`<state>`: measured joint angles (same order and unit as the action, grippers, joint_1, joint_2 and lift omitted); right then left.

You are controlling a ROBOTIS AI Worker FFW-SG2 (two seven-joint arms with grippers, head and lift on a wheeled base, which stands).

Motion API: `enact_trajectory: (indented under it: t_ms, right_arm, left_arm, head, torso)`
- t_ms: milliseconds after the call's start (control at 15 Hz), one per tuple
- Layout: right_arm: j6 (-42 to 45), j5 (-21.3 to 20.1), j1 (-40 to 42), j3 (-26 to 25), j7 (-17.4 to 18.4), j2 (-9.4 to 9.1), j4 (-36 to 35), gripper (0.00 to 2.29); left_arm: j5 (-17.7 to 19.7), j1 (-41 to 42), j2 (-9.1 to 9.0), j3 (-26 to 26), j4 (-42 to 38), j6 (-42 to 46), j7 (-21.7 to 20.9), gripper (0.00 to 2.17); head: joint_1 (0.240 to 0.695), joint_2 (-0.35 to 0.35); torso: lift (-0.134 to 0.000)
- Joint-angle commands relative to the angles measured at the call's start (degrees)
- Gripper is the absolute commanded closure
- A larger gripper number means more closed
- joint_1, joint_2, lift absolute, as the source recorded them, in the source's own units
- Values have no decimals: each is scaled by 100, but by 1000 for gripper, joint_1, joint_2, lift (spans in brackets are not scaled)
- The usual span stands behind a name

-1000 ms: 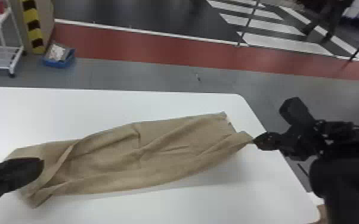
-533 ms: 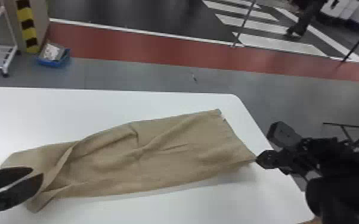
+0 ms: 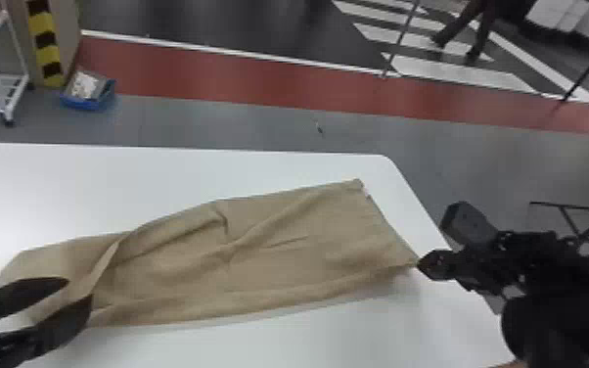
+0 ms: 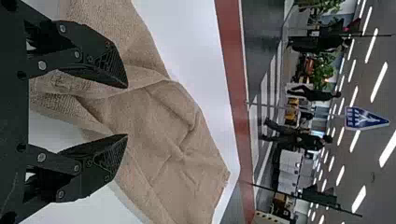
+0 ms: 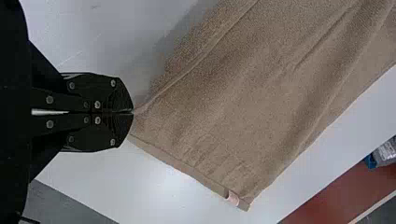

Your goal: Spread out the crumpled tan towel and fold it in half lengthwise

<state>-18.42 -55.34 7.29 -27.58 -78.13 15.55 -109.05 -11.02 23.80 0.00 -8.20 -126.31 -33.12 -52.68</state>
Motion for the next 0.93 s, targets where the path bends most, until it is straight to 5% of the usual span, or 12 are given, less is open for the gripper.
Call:
enact_trajectory:
  t_ms: [0,600,867]
  right_arm:
    - [-17,23,0,-55,-19,9,-11,1180]
    - [-17,23,-220,130,-19,-17,200,1180]
    - [-17,23,-237,156,-19,-17,226,1180]
  left_arm:
    - [-190,-59,-15,99,159,99,47,623]
    - [-14,688,-15,108,-113,661,197,640]
    - [-14,784,-15,240,-87,819,188,822]
  head:
    - [695,-350]
    - [695,-350]
    - [695,-350]
  torso:
    - [-125]
    - [-125]
    - [-125]
